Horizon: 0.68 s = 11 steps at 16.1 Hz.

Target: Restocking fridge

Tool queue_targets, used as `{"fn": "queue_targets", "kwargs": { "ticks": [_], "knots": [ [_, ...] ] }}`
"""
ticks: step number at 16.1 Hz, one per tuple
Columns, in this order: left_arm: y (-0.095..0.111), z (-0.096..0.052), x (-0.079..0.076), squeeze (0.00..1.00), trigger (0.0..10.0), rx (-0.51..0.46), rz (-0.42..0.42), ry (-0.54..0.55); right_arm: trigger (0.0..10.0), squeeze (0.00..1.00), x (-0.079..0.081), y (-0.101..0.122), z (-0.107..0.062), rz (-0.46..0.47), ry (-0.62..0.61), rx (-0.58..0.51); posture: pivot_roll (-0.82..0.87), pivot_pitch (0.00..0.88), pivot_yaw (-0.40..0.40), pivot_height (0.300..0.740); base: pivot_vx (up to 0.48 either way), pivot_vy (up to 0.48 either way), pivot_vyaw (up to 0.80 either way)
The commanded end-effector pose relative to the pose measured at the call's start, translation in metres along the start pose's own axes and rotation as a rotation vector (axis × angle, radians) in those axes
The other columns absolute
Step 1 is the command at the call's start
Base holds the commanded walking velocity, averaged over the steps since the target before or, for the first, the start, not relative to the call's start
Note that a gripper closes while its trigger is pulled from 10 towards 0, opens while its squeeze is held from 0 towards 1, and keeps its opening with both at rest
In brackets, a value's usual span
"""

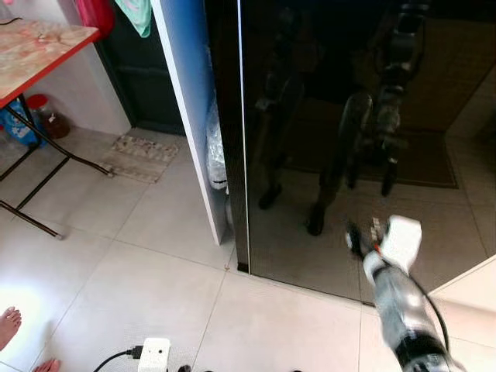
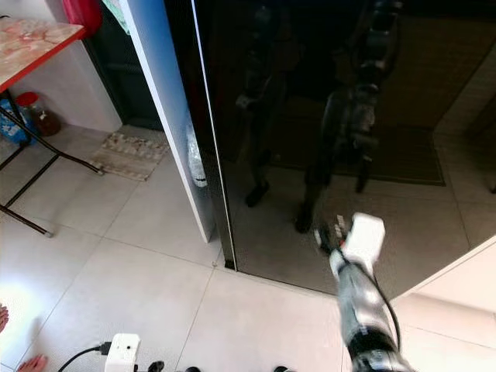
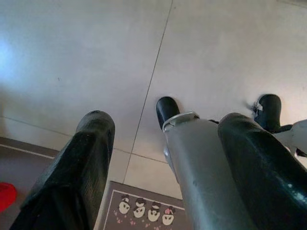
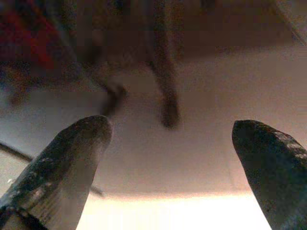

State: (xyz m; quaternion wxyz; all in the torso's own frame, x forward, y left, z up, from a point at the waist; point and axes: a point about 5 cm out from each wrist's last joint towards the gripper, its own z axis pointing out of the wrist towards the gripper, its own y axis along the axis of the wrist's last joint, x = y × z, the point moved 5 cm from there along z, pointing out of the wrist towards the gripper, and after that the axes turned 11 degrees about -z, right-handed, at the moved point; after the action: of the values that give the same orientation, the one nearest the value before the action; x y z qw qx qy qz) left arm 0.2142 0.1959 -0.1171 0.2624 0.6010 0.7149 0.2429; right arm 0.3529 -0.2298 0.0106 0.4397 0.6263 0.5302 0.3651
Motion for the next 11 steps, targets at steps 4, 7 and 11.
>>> {"fn": "queue_targets", "kwargs": {
  "ticks": [4, 7, 11],
  "knots": [
    [-0.011, -0.003, 0.005, 0.00, 10.0, 0.038, 0.001, 0.018, 10.0, 0.00, -0.016, -0.138, -0.061, -0.080, -0.016, 0.464, 0.00, 0.156, 0.018, 0.740, 0.000, 0.000, 0.00],
    [-0.010, -0.002, 0.005, 0.00, 10.0, 0.042, -0.007, 0.026, 10.0, 0.00, -0.021, -0.193, -0.107, -0.050, -0.056, 0.661, 0.01, 0.164, 0.018, 0.740, 0.000, 0.000, 0.00],
    [-0.011, 0.001, -0.014, 0.00, 10.0, 0.055, 0.010, 0.011, 10.0, 0.00, -0.006, -0.210, -0.124, -0.014, -0.024, 0.703, 0.00, 0.165, 0.028, 0.740, 0.000, 0.263, 0.00]
  ]
}}
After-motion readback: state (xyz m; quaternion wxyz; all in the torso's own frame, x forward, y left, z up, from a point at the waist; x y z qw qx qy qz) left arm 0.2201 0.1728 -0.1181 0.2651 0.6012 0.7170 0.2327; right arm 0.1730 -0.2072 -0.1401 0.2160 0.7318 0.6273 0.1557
